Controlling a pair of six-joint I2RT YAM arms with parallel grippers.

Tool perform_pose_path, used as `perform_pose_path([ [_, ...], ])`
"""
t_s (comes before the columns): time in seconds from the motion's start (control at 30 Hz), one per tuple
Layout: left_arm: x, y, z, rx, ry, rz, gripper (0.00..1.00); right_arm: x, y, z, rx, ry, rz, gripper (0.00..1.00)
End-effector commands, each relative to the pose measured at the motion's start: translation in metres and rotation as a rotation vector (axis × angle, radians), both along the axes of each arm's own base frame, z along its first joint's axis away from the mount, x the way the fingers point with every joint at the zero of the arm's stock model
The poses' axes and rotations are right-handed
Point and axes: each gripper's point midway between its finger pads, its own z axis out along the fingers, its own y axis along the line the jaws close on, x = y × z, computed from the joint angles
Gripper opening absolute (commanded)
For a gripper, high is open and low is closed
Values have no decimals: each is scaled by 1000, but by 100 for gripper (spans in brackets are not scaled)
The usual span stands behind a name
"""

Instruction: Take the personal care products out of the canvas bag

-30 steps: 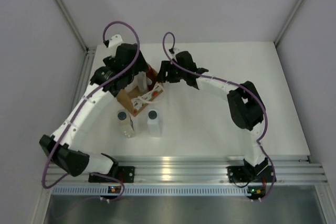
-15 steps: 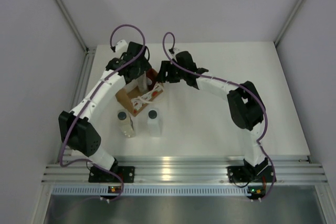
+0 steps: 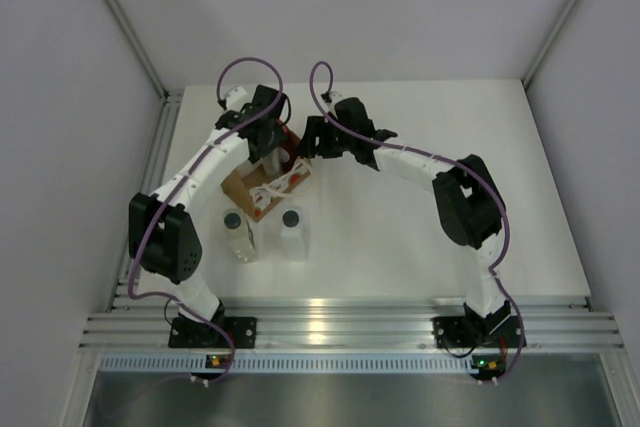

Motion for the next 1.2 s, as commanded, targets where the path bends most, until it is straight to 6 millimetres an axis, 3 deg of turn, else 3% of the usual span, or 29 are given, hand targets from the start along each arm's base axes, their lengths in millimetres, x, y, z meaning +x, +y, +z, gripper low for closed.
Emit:
perform_pose_path([
  [0.0, 0, 4, -4, -4, -4, 31, 61, 4, -2, 39, 49, -69, 6, 63],
  [0.37, 6, 5, -41, 34, 81, 33, 60, 3, -1, 40, 53, -72, 13, 63],
  [0.53, 7, 6, -48, 47, 94, 37, 39, 3, -1, 39, 49, -72, 13, 63],
  [0.6, 8, 8, -46, 51, 89, 38, 28, 2, -1, 39, 48, -74, 15, 63],
  [0.77, 10, 14, -36, 67, 63, 49, 21, 3, 0, 38, 48, -72, 16, 63],
  [0.93, 14, 17, -23, 110, 41, 21, 0, 3, 0, 37, 49, -69, 17, 63],
  [1.17, 7, 27, 9, 176, -6, -34, 0, 4, -1, 38, 48, -72, 15, 63],
])
